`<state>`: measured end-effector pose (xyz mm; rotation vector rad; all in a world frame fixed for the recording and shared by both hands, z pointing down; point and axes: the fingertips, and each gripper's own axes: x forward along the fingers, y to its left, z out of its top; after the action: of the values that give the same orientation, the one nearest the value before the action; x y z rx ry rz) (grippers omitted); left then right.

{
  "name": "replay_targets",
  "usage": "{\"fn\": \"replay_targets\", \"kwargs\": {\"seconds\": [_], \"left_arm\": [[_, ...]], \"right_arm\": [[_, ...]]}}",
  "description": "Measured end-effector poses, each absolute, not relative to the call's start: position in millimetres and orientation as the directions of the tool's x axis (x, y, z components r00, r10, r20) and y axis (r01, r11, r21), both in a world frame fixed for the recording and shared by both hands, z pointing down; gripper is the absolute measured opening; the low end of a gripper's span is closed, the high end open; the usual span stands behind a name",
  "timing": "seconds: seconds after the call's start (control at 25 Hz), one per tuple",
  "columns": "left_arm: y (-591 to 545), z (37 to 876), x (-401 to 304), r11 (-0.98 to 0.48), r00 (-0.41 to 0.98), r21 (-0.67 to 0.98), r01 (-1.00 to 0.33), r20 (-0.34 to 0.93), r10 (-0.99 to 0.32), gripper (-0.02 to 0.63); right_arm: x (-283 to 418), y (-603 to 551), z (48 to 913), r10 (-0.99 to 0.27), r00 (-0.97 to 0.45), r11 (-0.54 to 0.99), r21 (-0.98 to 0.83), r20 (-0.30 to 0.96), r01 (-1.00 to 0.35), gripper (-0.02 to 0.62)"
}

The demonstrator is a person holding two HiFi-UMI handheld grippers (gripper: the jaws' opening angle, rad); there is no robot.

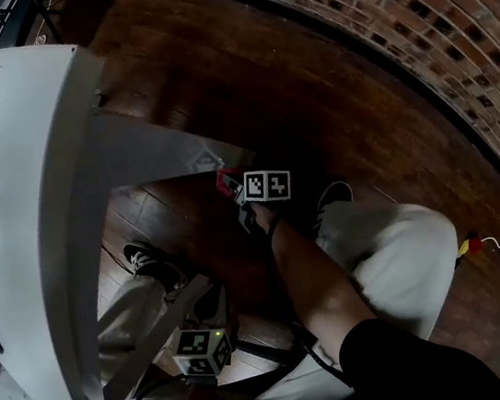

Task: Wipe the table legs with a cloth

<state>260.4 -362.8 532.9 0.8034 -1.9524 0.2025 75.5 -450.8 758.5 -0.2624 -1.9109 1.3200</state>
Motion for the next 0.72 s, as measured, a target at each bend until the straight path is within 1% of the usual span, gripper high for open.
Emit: {"fn": "replay_targets", "kwargs": {"seconds": [0.24, 0.32, 0.44, 0.6, 0.72], "left_arm": [[-376.8, 556.4, 259.4, 0.787, -0.258, 0.235, -0.571, 0.858, -0.444, 0.002], [-385.9, 558.8, 258.9, 0.809, -0.262, 0.249, -0.532, 0.86, -0.437, 0.002], [-407.2, 557.0, 248.3, 0.857, -0.29, 0.271, -0.439, 0.86, -0.421, 0.002], [-434.9, 565.8, 229.2, 0.877, -0.32, 0.308, -0.368, 0.844, -0.431, 0.002], [-466.1, 561.5, 210.3, 0.869, -0.34, 0.361, -0.339, 0.815, -0.47, 0.002]], "right_arm": [[72.8, -452.6, 801.6, 0.591, -0.609, 0.456, -0.842, 0.529, -0.289, 0.112], [81.6, -454.9, 813.3, 0.602, -0.575, 0.471, -0.828, 0.554, -0.305, 0.112], [96.1, -463.9, 829.6, 0.602, -0.526, 0.489, -0.798, 0.6, -0.352, 0.112], [111.8, -483.5, 849.0, 0.576, -0.461, 0.515, -0.738, 0.675, -0.436, 0.112], [122.1, -510.7, 863.3, 0.509, -0.42, 0.531, -0.658, 0.751, -0.534, 0.11]]}}
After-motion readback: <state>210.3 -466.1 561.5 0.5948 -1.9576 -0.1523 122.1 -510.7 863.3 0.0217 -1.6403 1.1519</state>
